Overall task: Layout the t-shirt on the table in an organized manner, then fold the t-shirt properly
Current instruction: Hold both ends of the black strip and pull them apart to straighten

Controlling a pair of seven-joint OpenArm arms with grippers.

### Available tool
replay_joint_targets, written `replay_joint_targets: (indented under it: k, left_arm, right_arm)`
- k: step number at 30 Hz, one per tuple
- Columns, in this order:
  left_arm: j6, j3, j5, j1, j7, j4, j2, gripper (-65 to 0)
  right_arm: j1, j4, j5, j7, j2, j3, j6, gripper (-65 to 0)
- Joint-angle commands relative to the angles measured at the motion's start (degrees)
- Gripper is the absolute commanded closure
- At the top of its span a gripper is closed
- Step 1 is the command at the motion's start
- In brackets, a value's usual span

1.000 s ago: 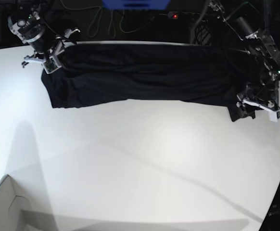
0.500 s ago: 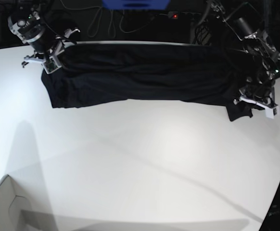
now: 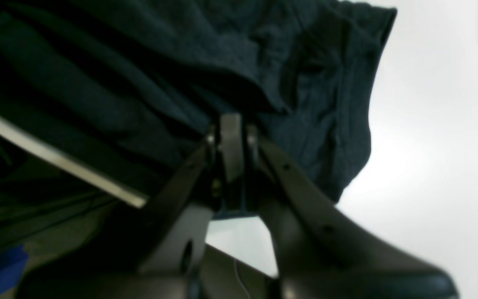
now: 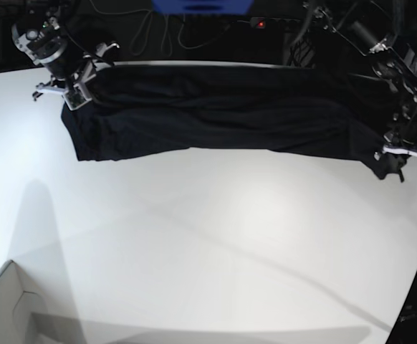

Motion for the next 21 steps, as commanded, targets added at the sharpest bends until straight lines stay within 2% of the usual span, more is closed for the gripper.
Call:
replay_joint_targets:
  k: [1,9,14,18,21]
  left_arm:
    - [-0.24,-0.88,-0.89,-0.49,-0.84,2.66,0.0,-0.1]
    - [-0.86,-4.04,-1.16,4.52,-0.93,5.38,0.26,-0.1]
    - [-0.94,-9.49,-7.84,7.6,-0.84,5.65,1.32,-0.1]
    - [-0.94,-9.76,-11.79,10.76,-0.93,6.53,1.32,-0.1]
    - [-0.94,-9.67,-11.88,11.38,-0.93,5.82,1.32,-0.1]
  right_arm:
    - [-0.23,0.89,0.75,1.1,0.33,0.21,-0.23,0.0]
    - [-0.23,0.8,0.75,1.1,0.33,0.21,-0.23,0.0]
    - [-0.23,0.8,0.75,1.1,0.33,0.21,-0.23,0.0]
    - [-0.23,0.8,0.57,1.1,0.42,-1.9,-0.23,0.0]
    - [-0.23,0.8,0.57,1.1,0.42,-2.42,-0.23,0.0]
